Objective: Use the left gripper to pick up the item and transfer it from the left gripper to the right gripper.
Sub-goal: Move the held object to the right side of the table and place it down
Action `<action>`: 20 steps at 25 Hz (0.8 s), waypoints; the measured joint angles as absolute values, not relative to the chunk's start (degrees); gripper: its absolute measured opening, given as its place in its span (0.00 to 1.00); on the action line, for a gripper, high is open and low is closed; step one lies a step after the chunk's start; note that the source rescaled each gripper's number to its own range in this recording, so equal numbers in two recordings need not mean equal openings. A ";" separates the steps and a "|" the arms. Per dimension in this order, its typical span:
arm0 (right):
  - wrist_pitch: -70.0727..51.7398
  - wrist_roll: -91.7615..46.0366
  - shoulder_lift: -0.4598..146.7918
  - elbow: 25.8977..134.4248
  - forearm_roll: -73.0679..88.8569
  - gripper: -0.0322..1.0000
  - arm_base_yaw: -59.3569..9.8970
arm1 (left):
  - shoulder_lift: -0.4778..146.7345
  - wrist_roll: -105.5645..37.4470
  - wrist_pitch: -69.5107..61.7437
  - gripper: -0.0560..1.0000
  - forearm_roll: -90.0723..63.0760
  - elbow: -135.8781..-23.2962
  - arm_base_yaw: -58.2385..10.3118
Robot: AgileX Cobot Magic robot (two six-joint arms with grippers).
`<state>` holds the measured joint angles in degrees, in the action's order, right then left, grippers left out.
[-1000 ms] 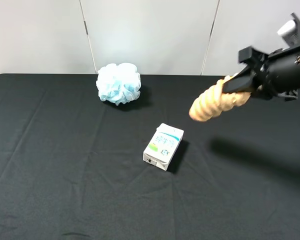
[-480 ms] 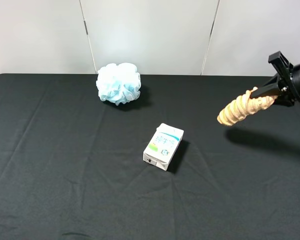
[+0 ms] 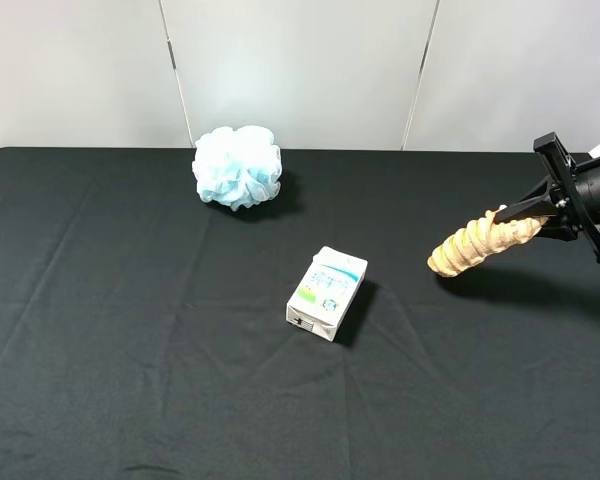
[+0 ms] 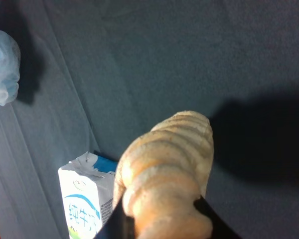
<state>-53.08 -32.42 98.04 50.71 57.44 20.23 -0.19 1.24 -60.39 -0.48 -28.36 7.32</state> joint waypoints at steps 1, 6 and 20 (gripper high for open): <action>-53.08 -32.42 98.04 50.71 57.44 0.03 20.23 | -0.19 1.24 -60.39 0.97 -0.48 -28.36 7.32; -52.78 -32.42 98.04 50.71 57.44 0.03 20.23 | -0.19 1.24 -60.39 0.97 -0.48 -28.36 7.32; -50.15 -32.42 98.04 50.71 57.44 0.99 20.23 | -0.19 1.24 -60.39 0.97 -0.48 -28.36 7.32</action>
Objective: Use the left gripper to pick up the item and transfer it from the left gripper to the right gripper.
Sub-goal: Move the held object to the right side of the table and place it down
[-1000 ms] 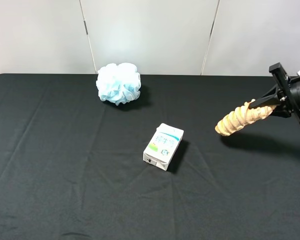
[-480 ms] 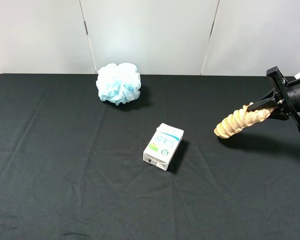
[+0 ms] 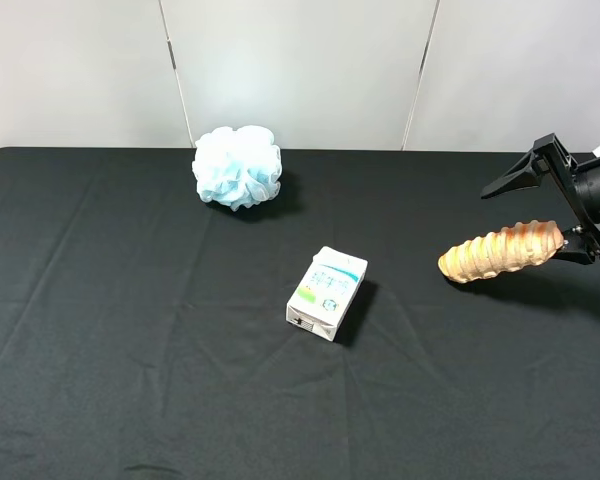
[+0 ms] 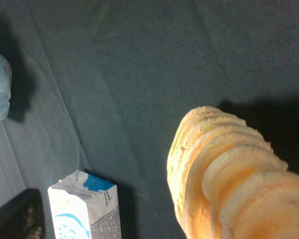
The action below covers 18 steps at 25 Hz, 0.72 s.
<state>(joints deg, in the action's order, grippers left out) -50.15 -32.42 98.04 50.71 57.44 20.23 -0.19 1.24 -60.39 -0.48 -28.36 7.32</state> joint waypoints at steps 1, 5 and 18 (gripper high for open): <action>-50.15 -32.42 98.04 50.71 57.44 0.99 20.23 | -0.19 1.24 -60.39 0.97 -0.48 -28.36 7.32; -50.73 -31.90 97.43 50.71 57.50 1.00 20.23 | -0.19 1.24 -60.27 0.97 -0.48 -28.36 7.32; -51.95 -22.88 87.05 52.55 45.86 1.00 20.23 | -0.19 1.24 -60.27 0.97 -0.48 -28.36 7.32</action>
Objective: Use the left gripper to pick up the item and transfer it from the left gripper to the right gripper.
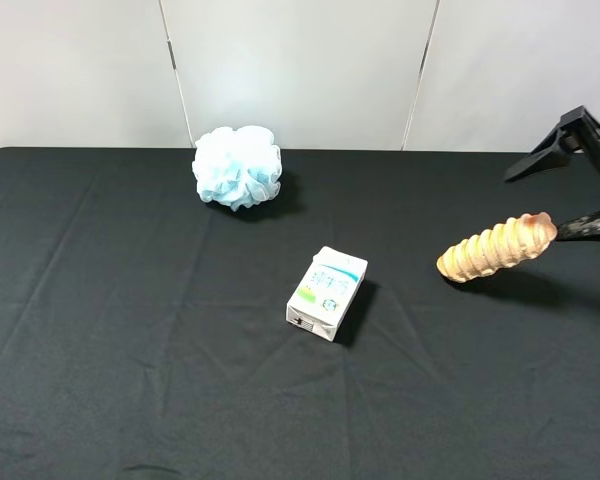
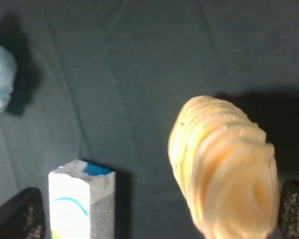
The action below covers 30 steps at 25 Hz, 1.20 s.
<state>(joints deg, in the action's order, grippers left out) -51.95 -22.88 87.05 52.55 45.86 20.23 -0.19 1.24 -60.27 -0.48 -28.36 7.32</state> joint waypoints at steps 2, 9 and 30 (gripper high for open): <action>-51.95 -20.40 85.43 53.26 42.79 1.00 20.23 | -0.19 1.24 -60.27 0.97 -0.48 -28.36 7.32; -52.87 -15.09 79.04 54.24 35.85 1.00 20.23 | -0.19 1.24 -60.27 0.97 -0.48 -28.36 7.32; -63.42 -13.63 54.31 54.24 17.58 1.00 4.55 | -0.19 1.24 -60.27 0.97 -0.48 -28.36 7.32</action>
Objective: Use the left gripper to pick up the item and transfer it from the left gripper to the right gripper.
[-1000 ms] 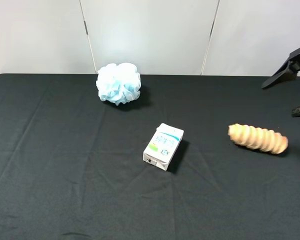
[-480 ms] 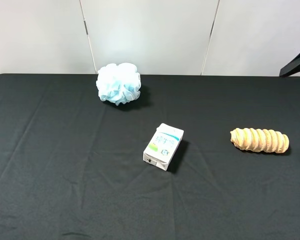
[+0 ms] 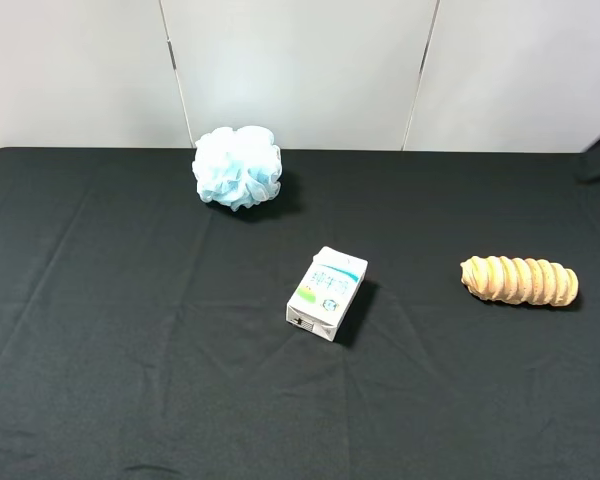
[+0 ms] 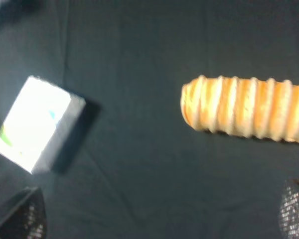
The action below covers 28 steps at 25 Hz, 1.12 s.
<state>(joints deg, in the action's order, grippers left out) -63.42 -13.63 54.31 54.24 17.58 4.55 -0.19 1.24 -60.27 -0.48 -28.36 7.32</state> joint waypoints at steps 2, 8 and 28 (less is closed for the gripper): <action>-63.57 -12.51 50.60 54.24 14.37 1.00 1.96 | -0.19 1.24 -60.27 0.97 -0.48 -28.36 7.32; -64.41 -10.78 40.05 54.24 10.81 1.00 -0.56 | -0.19 1.24 -60.27 0.97 -0.48 -28.36 7.32; -69.39 -6.70 8.83 46.87 5.26 1.00 -0.62 | -0.19 1.24 -60.27 0.97 -0.48 -28.36 7.32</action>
